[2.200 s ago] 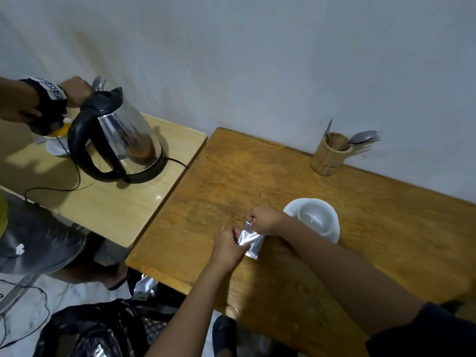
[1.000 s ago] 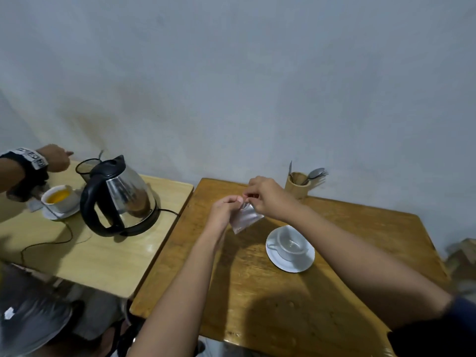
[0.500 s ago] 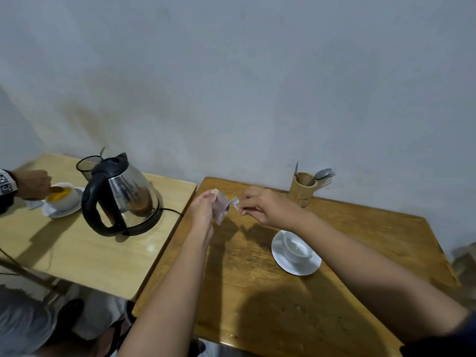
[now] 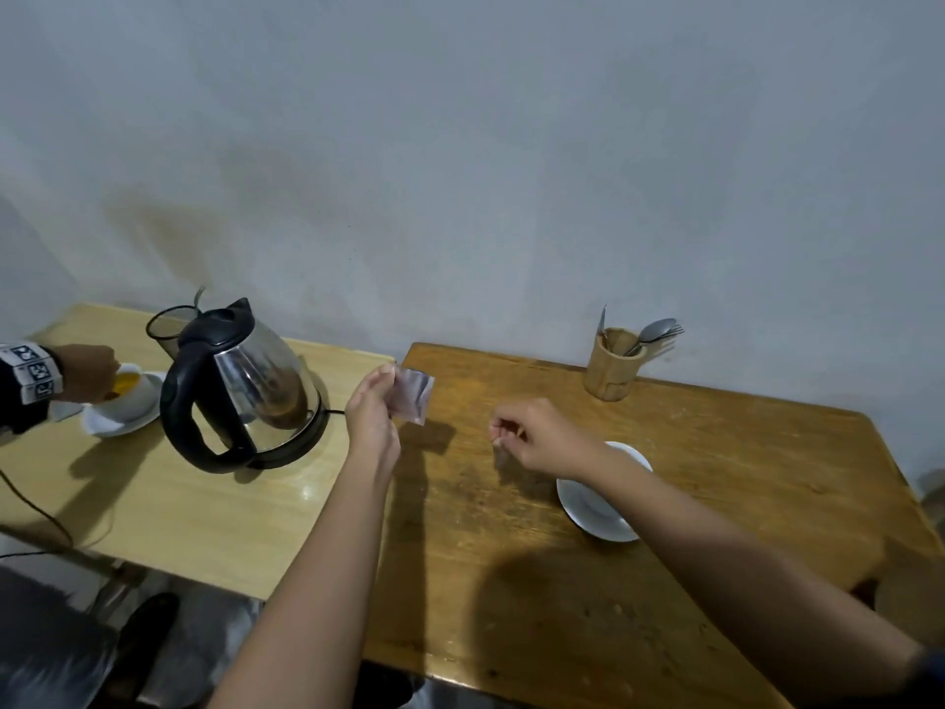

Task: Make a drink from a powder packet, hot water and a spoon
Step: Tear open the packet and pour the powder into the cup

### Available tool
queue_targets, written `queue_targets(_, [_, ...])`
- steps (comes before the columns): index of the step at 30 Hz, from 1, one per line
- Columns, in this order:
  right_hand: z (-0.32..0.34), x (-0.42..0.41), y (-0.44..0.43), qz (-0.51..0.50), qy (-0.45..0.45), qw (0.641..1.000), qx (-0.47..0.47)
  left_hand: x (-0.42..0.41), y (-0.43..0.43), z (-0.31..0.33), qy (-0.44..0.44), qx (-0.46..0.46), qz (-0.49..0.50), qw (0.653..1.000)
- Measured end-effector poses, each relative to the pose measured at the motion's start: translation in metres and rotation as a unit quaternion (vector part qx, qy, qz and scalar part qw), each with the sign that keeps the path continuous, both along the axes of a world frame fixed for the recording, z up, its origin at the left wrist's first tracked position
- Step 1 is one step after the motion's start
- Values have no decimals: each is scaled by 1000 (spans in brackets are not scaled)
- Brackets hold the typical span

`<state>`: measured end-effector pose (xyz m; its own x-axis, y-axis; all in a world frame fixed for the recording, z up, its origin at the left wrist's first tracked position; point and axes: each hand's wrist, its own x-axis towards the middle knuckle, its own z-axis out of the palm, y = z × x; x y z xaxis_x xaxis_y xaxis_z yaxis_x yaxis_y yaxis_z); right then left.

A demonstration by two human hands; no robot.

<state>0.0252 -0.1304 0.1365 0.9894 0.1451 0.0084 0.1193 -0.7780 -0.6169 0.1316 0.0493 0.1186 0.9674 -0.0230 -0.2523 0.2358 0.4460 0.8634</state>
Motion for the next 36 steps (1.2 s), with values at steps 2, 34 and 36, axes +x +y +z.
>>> queue_targets(2, [-18,-1,3,-64,49,995,50,-2,0,0,-3,-2,-9,1000])
queue_targets(34, [-110,-21,28,-203,55,976,54,-34,-19,-28,72,13,-80,994])
queue_targets(36, [-95,-19,23,-214,-11,973,89,-35,-29,-24,71,15,-82,994])
